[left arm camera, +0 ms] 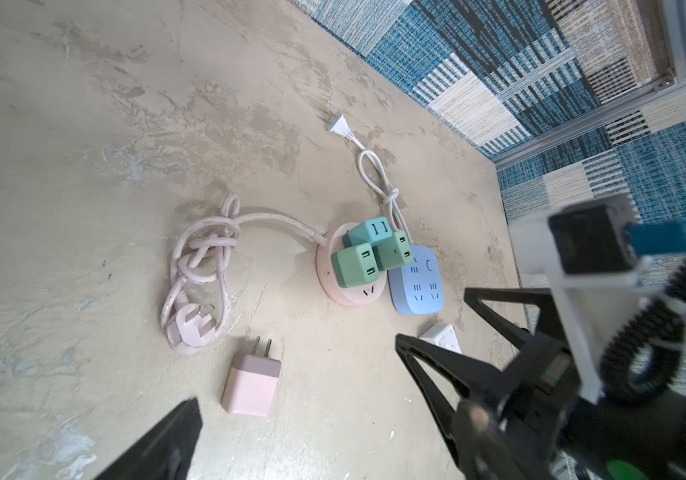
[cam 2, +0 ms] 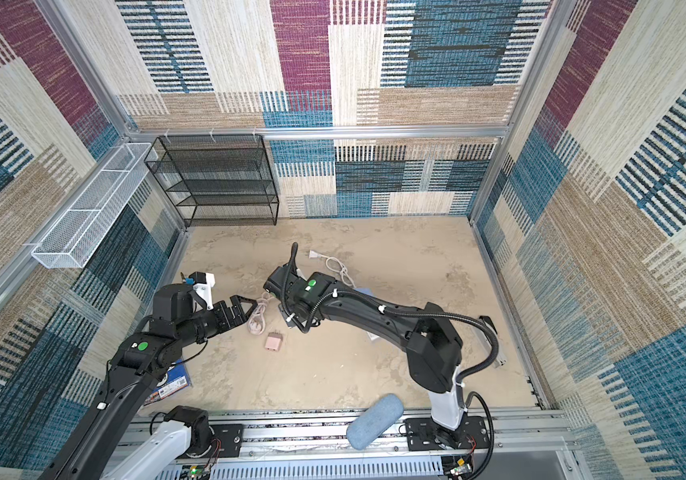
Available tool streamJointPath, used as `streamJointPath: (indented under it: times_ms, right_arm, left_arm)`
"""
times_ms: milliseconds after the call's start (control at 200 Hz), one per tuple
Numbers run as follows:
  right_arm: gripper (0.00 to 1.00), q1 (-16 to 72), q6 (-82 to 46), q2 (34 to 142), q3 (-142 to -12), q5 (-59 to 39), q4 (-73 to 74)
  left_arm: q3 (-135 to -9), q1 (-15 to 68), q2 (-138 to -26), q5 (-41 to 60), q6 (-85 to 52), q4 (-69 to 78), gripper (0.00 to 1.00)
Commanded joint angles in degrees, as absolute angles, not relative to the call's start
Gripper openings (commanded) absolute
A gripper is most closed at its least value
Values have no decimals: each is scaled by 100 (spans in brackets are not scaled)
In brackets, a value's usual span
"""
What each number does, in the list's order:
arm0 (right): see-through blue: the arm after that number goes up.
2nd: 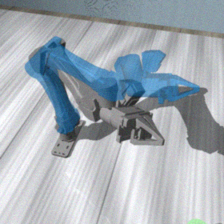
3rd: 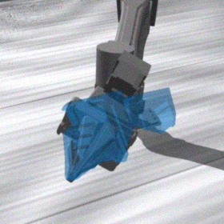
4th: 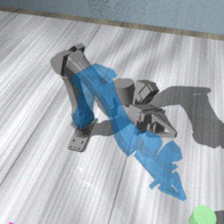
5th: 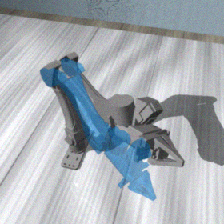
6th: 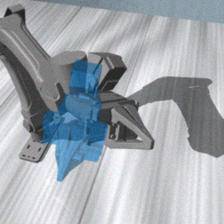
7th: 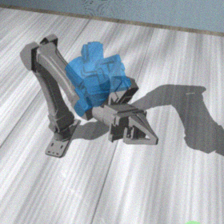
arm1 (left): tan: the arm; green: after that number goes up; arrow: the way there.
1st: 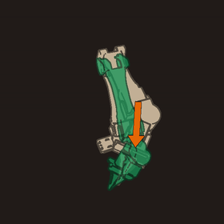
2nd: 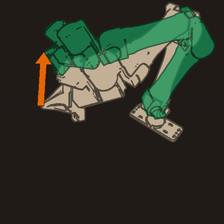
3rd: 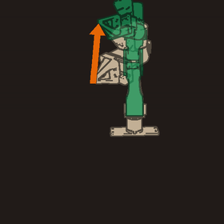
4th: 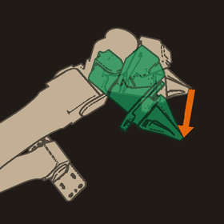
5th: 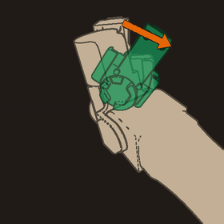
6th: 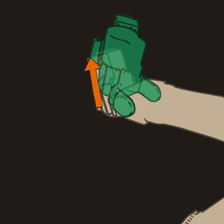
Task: Insert the plug
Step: 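Open the right gripper and lift it off the seated green adapter, then move the right gripper over the small pink charger near the cable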
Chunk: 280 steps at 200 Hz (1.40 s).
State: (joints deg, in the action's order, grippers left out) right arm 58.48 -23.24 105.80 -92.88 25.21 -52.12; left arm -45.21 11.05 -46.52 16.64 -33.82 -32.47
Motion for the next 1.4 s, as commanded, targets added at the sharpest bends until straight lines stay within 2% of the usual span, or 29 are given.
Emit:
streamJointPath:
  times_ms: [0, 70, 100, 165, 275, 341, 406, 466, 631, 816, 1127, 1397]
  right_arm:
    - [100, 5861, -2402, 10021, -8574, 3214, -3991]
    - [100, 5857, -2739, 9797, -8302, 3076, -4053]
    - [100, 5862, -2626, 9696, -8121, 2674, -3872]
    - [100, 5867, -2622, 9466, -7730, 2065, -3480]
    - [100, 5926, -3031, 9197, -7177, 1828, -2951]
    - [94, 6045, -3129, 9029, -6792, 1595, -2470]
    - [92, 6124, -3451, 8977, -6612, 1506, -2160]
    - [92, 6133, -3746, 9131, -6737, 1416, -2208]
    - [93, 6426, -4130, 10039, -7573, 2072, -2932]
    - [91, 6525, -4319, 10678, -7902, 1577, -2625]
    - [85, 6563, -4334, 11395, -8341, 1134, -2224]
    - [82, 6565, -4211, 12095, -9017, 1138, -2693]
  left_arm:
    - [-4494, 1099, -4664, 1439, -3551, -3008, 100]
    - [-4509, 1085, -4721, 1328, -3732, -3097, 100]
    - [-4515, 1081, -4762, 1341, -3779, -3123, 100]
    - [-4556, 1064, -4903, 1567, -3862, -3189, 99]
    - [-4509, 1059, -4945, 2072, -3733, -3153, 100]
    - [-4489, 1059, -4857, 2043, -3639, -3320, 99]
    - [-4478, 1057, -4721, 1901, -3552, -3533, 98]
    - [-4474, 1055, -4596, 1789, -3483, -3682, 98]
    - [-4589, 990, -4590, 1468, -3183, -3963, 98]
    - [-4827, 773, -4787, 1553, -3186, -4007, 98]
    - [-4616, 89, -4684, 2113, -3255, -3887, 98]
    - [-4388, -259, -4711, 2665, -3294, -3708, 97]
